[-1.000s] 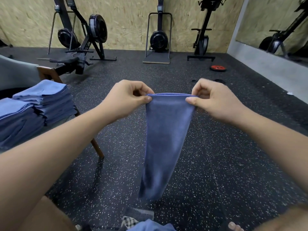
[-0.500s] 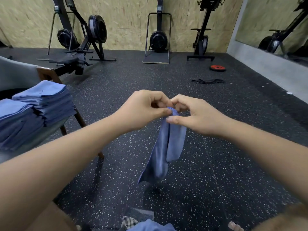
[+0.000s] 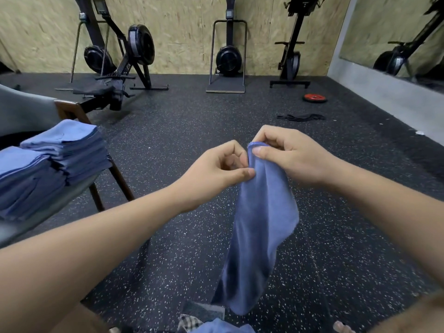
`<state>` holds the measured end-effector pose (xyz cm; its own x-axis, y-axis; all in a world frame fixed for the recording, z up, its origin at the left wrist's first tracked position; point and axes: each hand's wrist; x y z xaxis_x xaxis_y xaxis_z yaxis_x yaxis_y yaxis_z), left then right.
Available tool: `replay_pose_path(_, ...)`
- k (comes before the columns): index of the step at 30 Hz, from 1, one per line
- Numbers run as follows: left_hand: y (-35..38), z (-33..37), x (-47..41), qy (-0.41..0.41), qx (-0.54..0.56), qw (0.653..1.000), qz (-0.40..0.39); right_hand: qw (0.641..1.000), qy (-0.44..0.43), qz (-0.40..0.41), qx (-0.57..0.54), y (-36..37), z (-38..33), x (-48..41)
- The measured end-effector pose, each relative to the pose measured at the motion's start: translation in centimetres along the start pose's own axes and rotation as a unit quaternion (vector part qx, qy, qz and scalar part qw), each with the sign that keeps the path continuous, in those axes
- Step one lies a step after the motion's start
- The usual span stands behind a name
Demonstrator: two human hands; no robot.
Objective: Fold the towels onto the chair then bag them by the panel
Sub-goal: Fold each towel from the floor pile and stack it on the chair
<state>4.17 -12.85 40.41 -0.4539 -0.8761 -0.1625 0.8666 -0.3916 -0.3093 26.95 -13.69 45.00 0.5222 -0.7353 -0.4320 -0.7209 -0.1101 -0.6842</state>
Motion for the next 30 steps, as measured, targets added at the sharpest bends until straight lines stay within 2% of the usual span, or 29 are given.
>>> replay_pose_path(6, 1.8, 0.0, -0.2, 0.013, 0.078, 0.996, 0.03, 0.999, 0.013, 0.019, 0.027, -1.2, 0.1, -0.1)
replay_pose_path(11, 2.2, -0.1, -0.4, 0.024, 0.074, 0.997, 0.031, 0.999, 0.001, 0.021, 0.027, -1.5, -0.2, 0.3)
replay_pose_path(15, 2.7, -0.7, -0.4, 0.018, 0.024, 1.0, 0.004, 0.999, -0.02, 0.024, 0.035, -1.5, -0.4, 0.6)
replay_pose_path(19, 3.0, -1.6, -0.7, -0.002, -0.077, 0.997, -0.029, 0.995, -0.025, 0.077, 0.061, -2.0, -0.1, 0.6)
replay_pose_path(25, 1.4, -1.9, -0.6, -0.01, -0.132, 0.991, -0.028, 0.979, -0.006, 0.179, 0.094, -3.7, 1.1, 0.5)
replay_pose_path(30, -1.0, -2.7, -0.6, -0.05, -0.15, 0.987, -0.025, 0.968, 0.024, 0.227, 0.107, -5.0, 2.5, 0.8)
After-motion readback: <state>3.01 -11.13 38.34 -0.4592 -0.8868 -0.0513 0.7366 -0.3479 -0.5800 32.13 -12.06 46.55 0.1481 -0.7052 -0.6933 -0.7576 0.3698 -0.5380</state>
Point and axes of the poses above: each hand's wrist, its own x-axis away from the middle knuckle, its own y-axis out of the palm, z = x × y, and after that the axes turned 8 degrees about -y, right-handed
